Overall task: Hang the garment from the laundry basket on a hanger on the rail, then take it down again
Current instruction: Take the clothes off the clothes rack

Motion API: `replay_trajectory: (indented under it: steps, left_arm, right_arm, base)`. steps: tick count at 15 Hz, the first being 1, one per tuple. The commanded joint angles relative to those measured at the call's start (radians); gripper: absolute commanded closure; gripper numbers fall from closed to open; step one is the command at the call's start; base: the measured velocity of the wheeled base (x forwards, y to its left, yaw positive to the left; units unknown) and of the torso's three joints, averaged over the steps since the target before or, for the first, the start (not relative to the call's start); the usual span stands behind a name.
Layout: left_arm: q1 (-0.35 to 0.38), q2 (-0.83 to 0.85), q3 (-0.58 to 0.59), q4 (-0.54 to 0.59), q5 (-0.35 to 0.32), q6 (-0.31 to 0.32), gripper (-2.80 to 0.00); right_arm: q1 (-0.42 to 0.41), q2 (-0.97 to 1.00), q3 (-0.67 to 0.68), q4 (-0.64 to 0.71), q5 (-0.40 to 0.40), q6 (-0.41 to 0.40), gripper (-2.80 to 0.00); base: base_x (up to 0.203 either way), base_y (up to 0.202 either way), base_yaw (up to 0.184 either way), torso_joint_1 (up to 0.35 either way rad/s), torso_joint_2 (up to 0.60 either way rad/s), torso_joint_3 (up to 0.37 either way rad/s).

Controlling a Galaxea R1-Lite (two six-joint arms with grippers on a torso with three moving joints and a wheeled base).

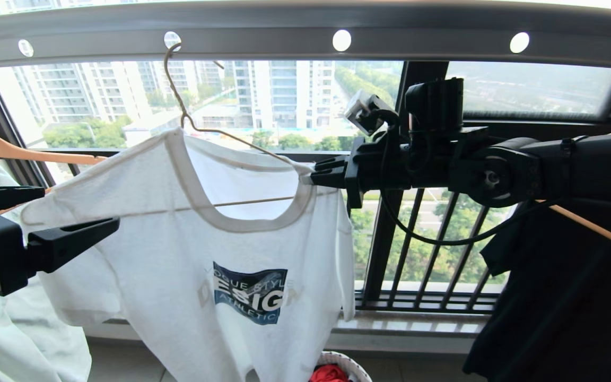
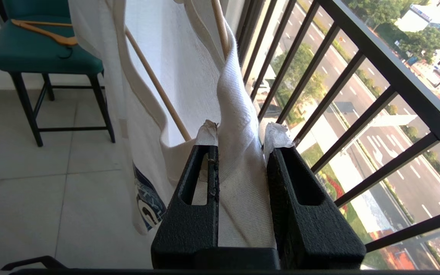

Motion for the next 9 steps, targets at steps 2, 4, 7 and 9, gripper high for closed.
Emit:
replay_trajectory:
  steps: [2,4,7,9]
  left_arm:
    - [0.000,0.005,-0.004,-0.002,-0.001,0.002,-2.80]
    - [0.000,0.004,-0.005,-0.001,-0.001,0.002,-2.80]
    - [0.000,-0.006,-0.004,0.001,0.001,0.002,-2.80]
    - [0.000,-0.025,0.016,0.006,0.002,0.000,-2.80]
  right_arm:
    - [0.000,-0.004,0.010,-0.001,0.006,-0.001,-2.80]
    - [0.000,-0.009,0.027,-0.003,0.006,-0.005,-2.80]
    - [0.000,-0.052,0.072,-0.004,0.005,-0.004,-2.80]
    - [0.000,-0.112,0.128,-0.004,0.005,-0.003,-2.80]
  base:
    - [0.000,0.000,0.000,0.000,0.00,0.000]
    - [0.000,0.000,0.000,0.000,0.00,0.000]
    - [0.000,0.000,0.000,0.000,0.00,0.000]
    - [0.000,0.000,0.000,0.000,0.00,0.000]
